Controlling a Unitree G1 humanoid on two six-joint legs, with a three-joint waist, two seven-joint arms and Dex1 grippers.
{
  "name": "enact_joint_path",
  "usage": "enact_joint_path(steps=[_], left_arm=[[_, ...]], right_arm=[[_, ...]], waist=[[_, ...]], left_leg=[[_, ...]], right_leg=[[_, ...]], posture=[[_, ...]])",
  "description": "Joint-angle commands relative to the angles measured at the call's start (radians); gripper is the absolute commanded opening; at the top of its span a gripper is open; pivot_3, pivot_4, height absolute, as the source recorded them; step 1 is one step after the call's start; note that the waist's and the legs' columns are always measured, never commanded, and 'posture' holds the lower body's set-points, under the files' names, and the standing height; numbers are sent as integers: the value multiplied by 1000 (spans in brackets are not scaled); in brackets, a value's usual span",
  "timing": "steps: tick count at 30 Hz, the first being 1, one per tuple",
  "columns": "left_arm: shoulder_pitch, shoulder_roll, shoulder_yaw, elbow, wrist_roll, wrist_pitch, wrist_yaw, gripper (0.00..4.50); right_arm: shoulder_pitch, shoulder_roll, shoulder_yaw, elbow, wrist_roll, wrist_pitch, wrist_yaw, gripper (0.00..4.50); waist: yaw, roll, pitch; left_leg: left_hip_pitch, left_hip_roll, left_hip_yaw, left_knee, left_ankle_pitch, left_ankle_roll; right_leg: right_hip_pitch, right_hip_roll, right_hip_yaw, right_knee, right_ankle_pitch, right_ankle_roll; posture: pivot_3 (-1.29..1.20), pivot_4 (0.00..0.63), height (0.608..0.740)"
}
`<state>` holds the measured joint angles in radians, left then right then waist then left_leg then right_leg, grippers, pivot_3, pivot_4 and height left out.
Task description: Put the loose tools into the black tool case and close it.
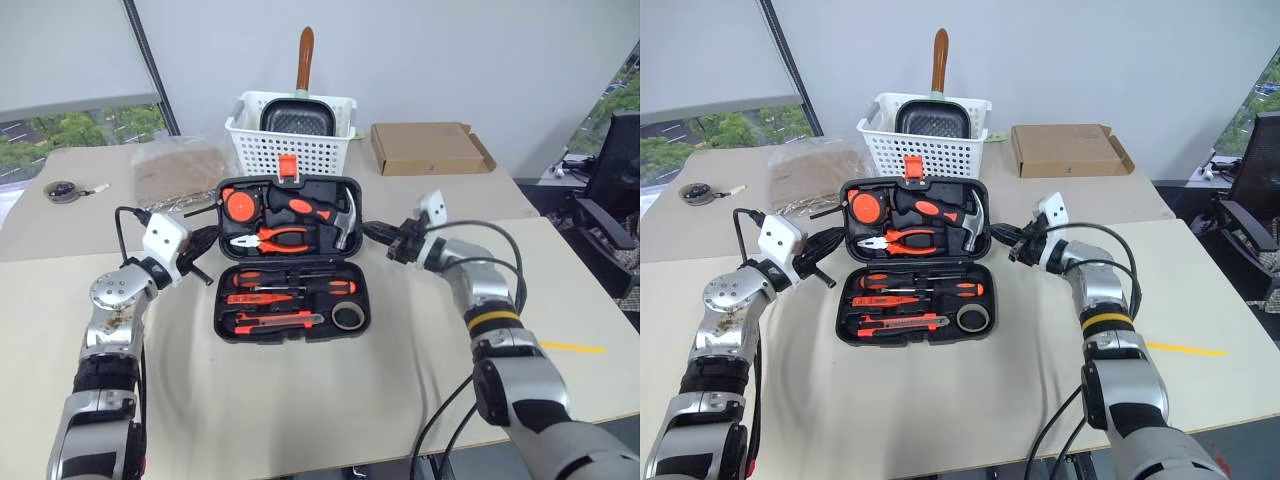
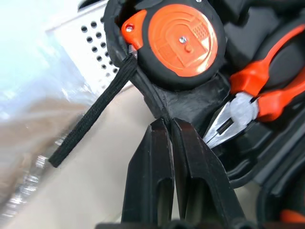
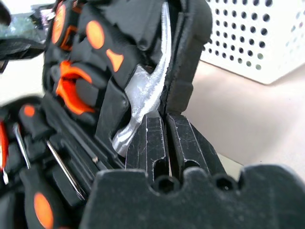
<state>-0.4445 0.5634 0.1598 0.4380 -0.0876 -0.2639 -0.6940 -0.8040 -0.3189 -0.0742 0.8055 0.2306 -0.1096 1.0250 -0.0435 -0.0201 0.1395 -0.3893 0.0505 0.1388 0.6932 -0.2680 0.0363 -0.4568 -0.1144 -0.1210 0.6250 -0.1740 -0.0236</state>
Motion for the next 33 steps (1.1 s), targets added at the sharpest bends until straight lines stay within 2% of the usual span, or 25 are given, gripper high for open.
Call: enact_joint_path(steps=[1,11,19,23,24,27,28,32,33], left_arm=[[52,9,1,-52,54,-168,68,47],[114,11,18,-31,175,-358,274,47],[160,33,19,18,196,-423,319,47],[186,33,18,19,206,-440,347,1108],[196,34,15,14,207,-443,352,1597],[224,39,3,-2,209,-449,358,2523],[231,41,0,-5,210,-449,359,3006],[273,54,-8,-3,225,-473,362,4406],[290,60,-6,-3,227,-472,362,4499]], right_arm=[[29,0,18,-61,-28,-207,24,0],[70,-3,26,-23,-52,-434,6,0],[118,-19,45,-27,-72,-580,-2,0],[145,-25,63,-31,-83,-661,-4,0],[155,-27,68,-34,-86,-678,-7,0],[183,-30,81,-41,-89,-725,-8,0],[189,-31,85,-42,-93,-738,-8,0],[226,-57,111,-51,-118,-792,6,0],[243,-73,121,-62,-122,-778,17,365]], waist=[[-1,0,0],[1,0,0],[1,0,0],[3,0,0],[4,0,0],[7,0,0],[8,0,0],[8,0,0],[8,0,0]], left_leg=[[1,0,0,0,0,0],[3,1,0,0,0,0],[3,1,1,0,0,0],[4,1,1,0,0,0],[4,1,1,0,0,0],[5,1,1,0,-1,1],[5,1,1,0,-1,2],[6,1,1,0,-4,6],[6,1,1,0,-4,6]], right_leg=[[0,0,0,0,0,0],[0,-1,0,0,0,0],[-1,-1,0,0,0,0],[0,-2,1,0,0,0],[0,-2,0,0,0,0],[0,-2,1,1,-1,2],[0,-2,1,1,-2,3],[0,-3,1,1,-3,4],[1,-3,1,1,-3,4]], posture=[[0,150,700],[0,150,700],[0,150,700],[0,150,700],[0,150,700],[0,150,700],[0,150,700],[0,150,700],[0,150,700]])
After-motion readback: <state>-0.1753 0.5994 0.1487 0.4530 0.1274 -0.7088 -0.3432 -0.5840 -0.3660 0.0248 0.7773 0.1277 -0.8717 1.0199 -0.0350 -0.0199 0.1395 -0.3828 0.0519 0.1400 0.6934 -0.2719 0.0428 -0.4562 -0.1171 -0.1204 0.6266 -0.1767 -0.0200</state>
